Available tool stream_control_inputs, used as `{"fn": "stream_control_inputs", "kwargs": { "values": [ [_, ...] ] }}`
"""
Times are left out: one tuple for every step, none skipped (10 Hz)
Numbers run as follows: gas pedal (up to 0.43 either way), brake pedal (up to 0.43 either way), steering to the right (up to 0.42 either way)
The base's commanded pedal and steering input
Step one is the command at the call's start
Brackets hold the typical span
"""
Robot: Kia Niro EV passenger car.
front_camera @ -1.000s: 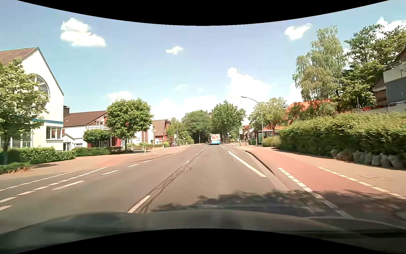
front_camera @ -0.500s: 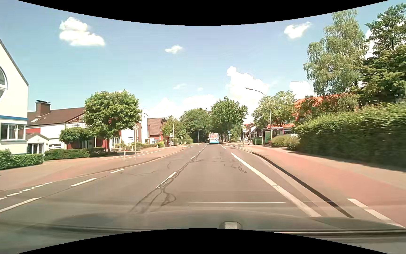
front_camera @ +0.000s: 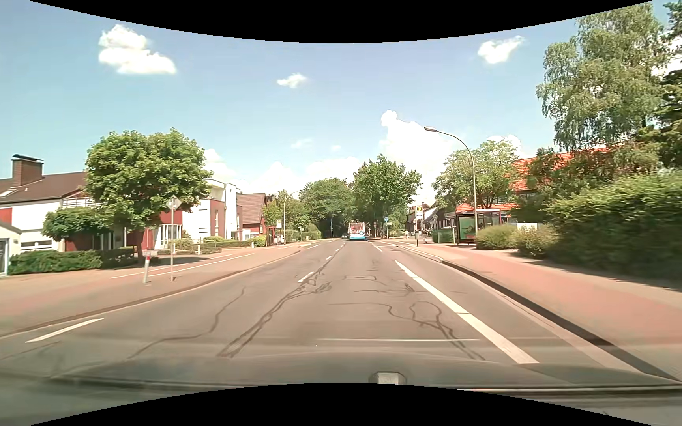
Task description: Follow the waypoints while adhering to traffic rules and regulations
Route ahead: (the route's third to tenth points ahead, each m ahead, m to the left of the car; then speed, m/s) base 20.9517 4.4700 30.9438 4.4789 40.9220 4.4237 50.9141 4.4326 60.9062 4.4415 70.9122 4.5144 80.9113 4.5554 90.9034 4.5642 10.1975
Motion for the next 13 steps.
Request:
{"fn": "stream_control_inputs", "kwargs": {
  "values": [
    [0.138,0.018,0.0],
    [0.15,0.018,0.0],
    [0.15,0.018,0.001],
    [0.157,0.018,0.002],
    [0.157,0.018,0.002],
    [0.157,0.018,0.001],
    [0.157,0.018,0.001],
    [0.15,0.018,0.001],
    [0.15,0.018,-0.001],
    [0.118,0.018,-0.002],
    [0.11,0.018,-0.002],
    [0.11,0.018,-0.002],
    [0.087,0.018,-0.002]
  ]
}}
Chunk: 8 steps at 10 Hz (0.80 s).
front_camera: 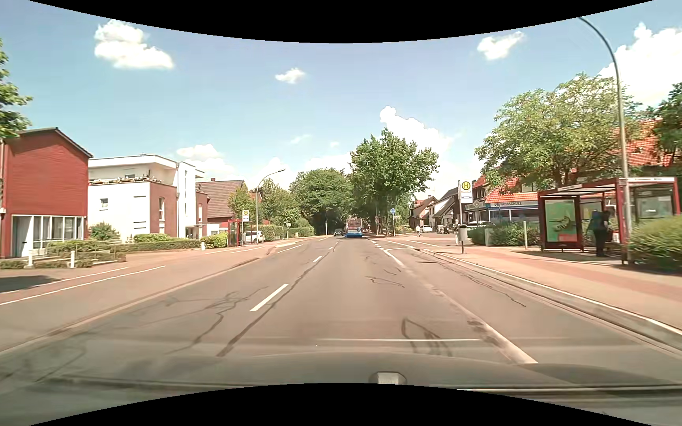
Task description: Follow the waypoints while adhering to traffic rules and regulations
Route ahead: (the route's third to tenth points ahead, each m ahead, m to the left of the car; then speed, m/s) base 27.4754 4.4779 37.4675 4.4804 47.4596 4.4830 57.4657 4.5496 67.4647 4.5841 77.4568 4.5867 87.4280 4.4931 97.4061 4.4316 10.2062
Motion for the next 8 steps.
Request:
{"fn": "stream_control_inputs", "kwargs": {
  "values": [
    [0.0,0.018,-0.002],
    [0.0,0.018,-0.002],
    [0.0,0.018,-0.002],
    [0.0,0.018,-0.003],
    [0.047,0.018,-0.002],
    [0.079,0.018,-0.002],
    [0.079,0.018,-0.002],
    [0.079,0.018,-0.003]
  ]
}}
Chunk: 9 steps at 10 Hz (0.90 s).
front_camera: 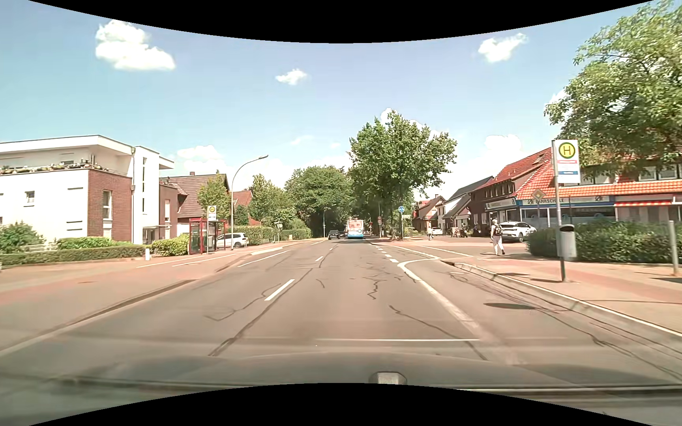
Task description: Follow the waypoints while adhering to traffic rules and regulations
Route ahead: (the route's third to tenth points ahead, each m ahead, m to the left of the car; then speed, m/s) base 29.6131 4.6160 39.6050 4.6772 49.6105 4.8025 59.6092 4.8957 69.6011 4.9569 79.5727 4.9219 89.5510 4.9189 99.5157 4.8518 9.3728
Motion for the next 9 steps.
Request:
{"fn": "stream_control_inputs", "kwargs": {
  "values": [
    [0.079,0.018,-0.003],
    [0.079,0.018,-0.004],
    [0.098,0.018,-0.004],
    [0.11,0.018,-0.004],
    [0.118,0.018,-0.005],
    [0.118,0.018,-0.005],
    [0.118,0.018,-0.005],
    [0.118,0.018,-0.005],
    [0.118,0.018,-0.005]
  ]
}}
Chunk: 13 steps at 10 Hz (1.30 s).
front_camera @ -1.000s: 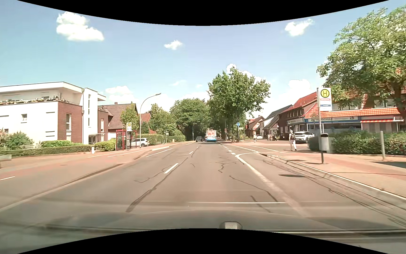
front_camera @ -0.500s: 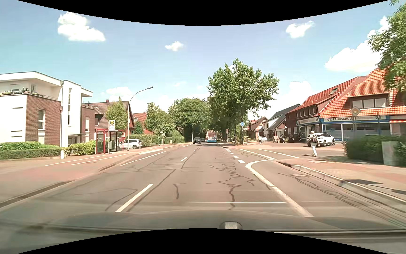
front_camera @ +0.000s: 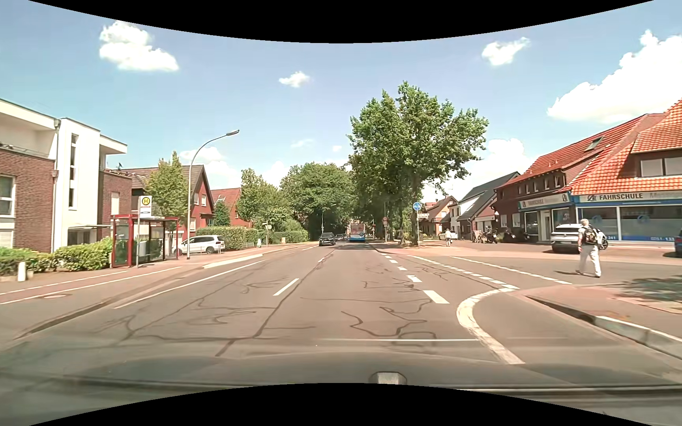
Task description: Follow the waypoints while adhering to traffic rules and regulations
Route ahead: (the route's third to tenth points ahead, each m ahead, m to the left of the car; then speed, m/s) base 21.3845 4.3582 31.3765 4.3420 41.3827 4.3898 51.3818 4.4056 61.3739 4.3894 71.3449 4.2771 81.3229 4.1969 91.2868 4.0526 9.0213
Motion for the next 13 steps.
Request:
{"fn": "stream_control_inputs", "kwargs": {
  "values": [
    [0.13,0.018,-0.005],
    [0.13,0.018,-0.005],
    [0.118,0.018,-0.005],
    [0.118,0.018,-0.002],
    [0.118,0.018,0.0],
    [0.118,0.018,0.0],
    [0.13,0.018,0.0],
    [0.13,0.018,0.0],
    [0.13,0.018,0.0],
    [0.13,0.018,0.0],
    [0.13,0.018,0.0],
    [0.13,0.018,0.0],
    [0.13,0.018,0.0]
  ]
}}
